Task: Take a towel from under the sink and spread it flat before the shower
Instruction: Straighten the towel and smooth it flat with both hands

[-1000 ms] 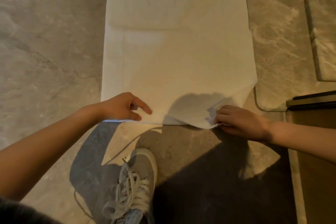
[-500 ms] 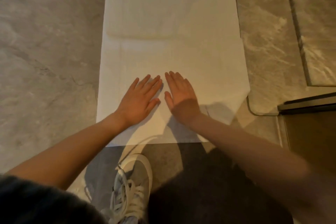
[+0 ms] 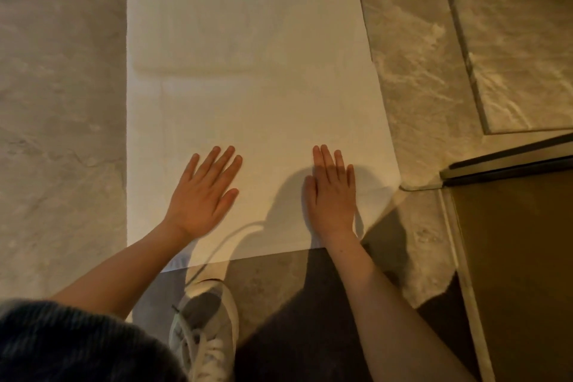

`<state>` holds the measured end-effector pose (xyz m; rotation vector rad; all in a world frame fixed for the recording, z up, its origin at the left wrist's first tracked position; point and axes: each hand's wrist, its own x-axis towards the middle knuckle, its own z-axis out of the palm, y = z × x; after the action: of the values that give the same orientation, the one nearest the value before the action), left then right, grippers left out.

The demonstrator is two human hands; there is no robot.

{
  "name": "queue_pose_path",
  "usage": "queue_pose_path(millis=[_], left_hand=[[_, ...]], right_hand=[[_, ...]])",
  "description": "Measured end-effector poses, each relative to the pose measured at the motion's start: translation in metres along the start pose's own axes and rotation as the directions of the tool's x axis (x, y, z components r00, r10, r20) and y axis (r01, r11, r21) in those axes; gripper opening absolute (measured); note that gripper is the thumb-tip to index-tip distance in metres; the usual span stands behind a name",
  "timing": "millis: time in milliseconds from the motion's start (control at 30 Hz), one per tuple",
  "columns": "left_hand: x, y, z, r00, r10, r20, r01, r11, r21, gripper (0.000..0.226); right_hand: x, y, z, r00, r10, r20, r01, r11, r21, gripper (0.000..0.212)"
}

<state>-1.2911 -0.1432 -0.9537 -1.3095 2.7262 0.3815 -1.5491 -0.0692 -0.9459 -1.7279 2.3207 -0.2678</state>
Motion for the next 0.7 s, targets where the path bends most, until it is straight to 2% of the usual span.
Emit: queue_pose_path(millis=[167, 333, 467, 700], left_hand=[[0.001, -0.001, 0.002, 1.000, -0.002, -0.005, 0.002, 1.000, -0.005, 0.059], [0.000, -0.002, 0.003, 1.000, 0.007, -0.011, -0.006, 1.000, 0.003, 0.059], [-0.002, -0.005, 0.003, 1.000, 0.013, -0.016, -0.013, 1.000, 0.003, 0.059], [-0.008, -0.010, 0.000, 0.999, 0.022, -0.024, -0.023, 1.000, -0.005, 0.059]], right_hand=[[-0.008, 0.021, -0.002, 0.971, 0.227, -0.072, -0.228, 0.973, -0.017, 0.053], [-0.015, 0.032, -0.003, 0.874, 0.439, -0.208, -0.435, 0.898, 0.067, 0.050], [-0.031, 0.032, -0.002, 0.834, 0.496, -0.241, -0.487, 0.868, 0.101, 0.050], [-0.043, 0.026, -0.002, 0.826, 0.509, -0.243, -0.498, 0.860, 0.109, 0.049]])
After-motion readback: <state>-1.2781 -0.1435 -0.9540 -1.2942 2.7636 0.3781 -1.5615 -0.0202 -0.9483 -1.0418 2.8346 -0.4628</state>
